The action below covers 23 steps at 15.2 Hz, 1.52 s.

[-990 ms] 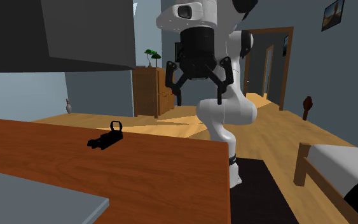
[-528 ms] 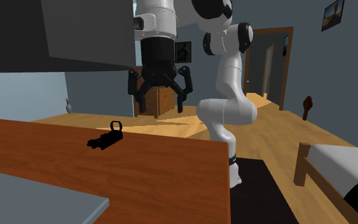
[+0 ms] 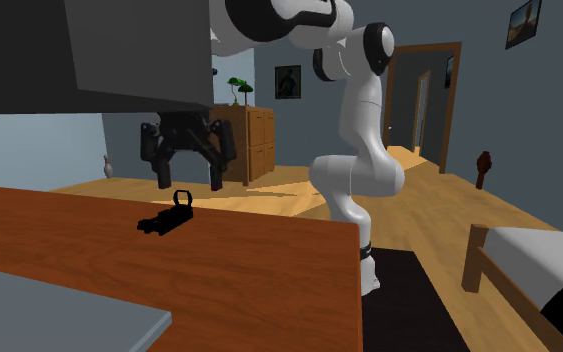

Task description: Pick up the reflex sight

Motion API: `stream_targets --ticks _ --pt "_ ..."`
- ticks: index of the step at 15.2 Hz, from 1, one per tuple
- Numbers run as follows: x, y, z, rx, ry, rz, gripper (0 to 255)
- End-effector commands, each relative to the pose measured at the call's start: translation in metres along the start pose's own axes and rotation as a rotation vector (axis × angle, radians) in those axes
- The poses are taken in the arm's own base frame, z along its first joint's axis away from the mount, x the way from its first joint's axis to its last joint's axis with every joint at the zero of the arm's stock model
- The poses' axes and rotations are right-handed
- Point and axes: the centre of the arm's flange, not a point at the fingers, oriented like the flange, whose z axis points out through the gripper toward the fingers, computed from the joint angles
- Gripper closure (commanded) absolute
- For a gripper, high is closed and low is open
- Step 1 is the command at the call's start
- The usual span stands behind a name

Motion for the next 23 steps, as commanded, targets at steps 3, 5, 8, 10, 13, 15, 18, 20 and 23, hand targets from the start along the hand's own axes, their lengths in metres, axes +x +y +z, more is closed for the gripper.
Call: stream_targets --ticks 3,5,8,10,13,15,18,20,23 --pt "0.002 0.043 0.008 -0.007 0.0 0.026 0" --pt "0.001 0.044 0.019 -0.007 0.0 0.026 0" --pt "0.001 0.044 0.035 -0.007 0.0 0.026 0" --pt "0.0 0.045 0.048 -0.007 0.0 0.026 0" --pt "0.0 0.045 0.049 -0.007 0.0 0.026 255" --pt "0.0 0.045 0.048 -0.007 0.0 0.026 255" --pt "0.0 0.045 0.048 -0.007 0.0 0.026 255" --pt "0.0 0.045 0.048 -0.007 0.0 0.026 255" --pt "0.0 0.045 0.043 -0.007 0.0 0.026 255"
